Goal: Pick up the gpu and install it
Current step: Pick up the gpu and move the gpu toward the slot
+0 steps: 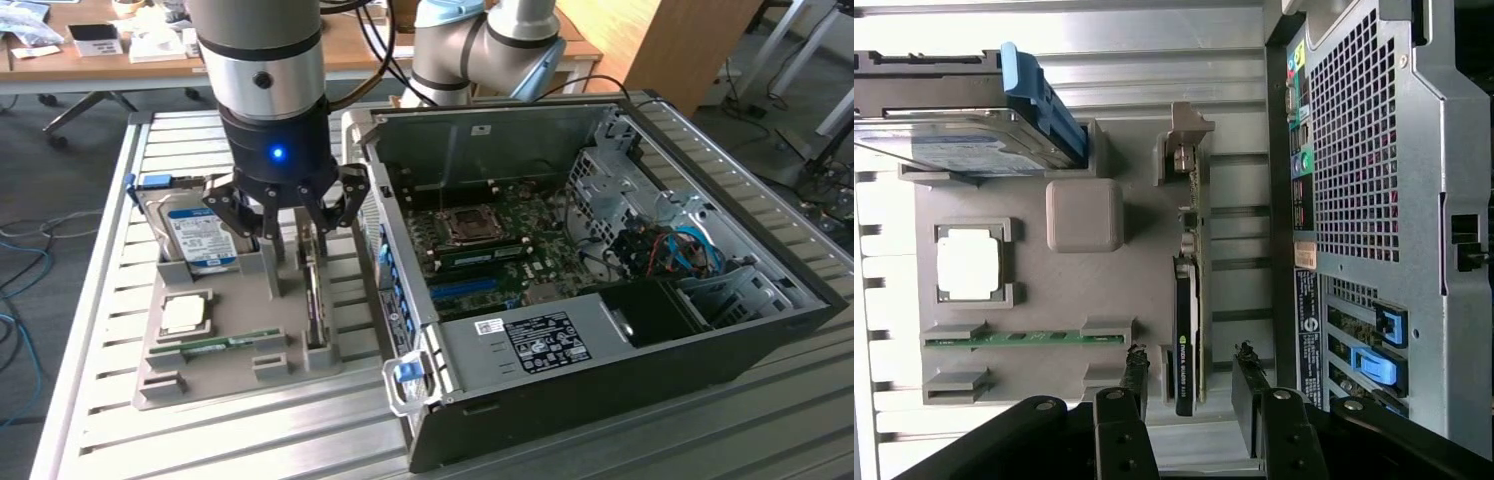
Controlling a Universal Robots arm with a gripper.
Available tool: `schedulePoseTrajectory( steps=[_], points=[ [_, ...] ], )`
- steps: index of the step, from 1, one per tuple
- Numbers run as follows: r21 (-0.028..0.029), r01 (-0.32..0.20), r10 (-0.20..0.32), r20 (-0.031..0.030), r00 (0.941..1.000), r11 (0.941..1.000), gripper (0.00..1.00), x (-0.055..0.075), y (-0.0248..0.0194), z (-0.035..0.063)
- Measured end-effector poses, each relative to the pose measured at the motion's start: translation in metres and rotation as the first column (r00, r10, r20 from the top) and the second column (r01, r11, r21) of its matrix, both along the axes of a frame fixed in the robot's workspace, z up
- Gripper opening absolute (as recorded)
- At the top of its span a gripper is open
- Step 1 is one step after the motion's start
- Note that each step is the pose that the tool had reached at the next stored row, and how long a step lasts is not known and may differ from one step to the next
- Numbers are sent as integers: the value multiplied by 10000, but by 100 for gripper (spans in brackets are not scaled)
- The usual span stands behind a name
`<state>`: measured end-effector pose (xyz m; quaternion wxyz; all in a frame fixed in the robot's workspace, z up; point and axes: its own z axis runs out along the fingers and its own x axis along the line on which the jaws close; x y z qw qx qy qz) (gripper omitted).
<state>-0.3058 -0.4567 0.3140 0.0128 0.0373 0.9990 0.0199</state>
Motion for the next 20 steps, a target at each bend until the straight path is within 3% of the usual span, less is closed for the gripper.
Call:
schedulePoseTrajectory(
  steps=[20],
  points=[
    [1, 0, 0, 1, 10000, 10000, 47, 0, 0, -55]
  ],
)
